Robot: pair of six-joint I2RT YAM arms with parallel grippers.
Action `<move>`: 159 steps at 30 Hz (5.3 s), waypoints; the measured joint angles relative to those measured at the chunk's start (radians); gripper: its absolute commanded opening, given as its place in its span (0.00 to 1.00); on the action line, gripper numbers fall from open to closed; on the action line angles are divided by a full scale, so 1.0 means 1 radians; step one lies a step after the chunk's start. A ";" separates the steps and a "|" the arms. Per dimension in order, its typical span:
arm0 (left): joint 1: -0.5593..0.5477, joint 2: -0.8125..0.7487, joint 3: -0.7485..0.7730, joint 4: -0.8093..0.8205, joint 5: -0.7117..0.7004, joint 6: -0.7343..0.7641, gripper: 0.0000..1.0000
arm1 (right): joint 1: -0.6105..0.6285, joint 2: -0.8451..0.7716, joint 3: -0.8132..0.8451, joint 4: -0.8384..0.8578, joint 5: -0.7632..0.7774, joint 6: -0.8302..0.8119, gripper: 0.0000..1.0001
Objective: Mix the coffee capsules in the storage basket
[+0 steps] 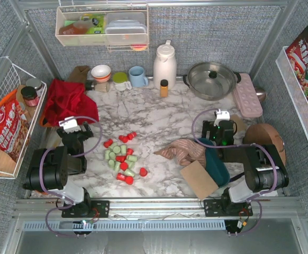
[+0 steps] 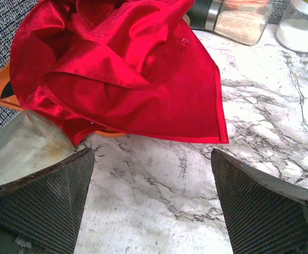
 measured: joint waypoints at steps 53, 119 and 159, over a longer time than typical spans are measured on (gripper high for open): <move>-0.045 -0.672 0.608 -1.234 -0.053 -0.381 0.99 | 0.113 -0.591 0.346 -0.968 0.143 0.244 0.93; -0.041 -0.814 0.414 -1.138 0.068 -0.407 0.99 | 0.783 -0.008 0.542 -1.123 0.230 -0.182 0.20; -0.131 -0.735 0.449 -1.136 0.321 -0.357 0.99 | 0.781 -0.687 0.502 -1.007 0.292 -0.152 0.00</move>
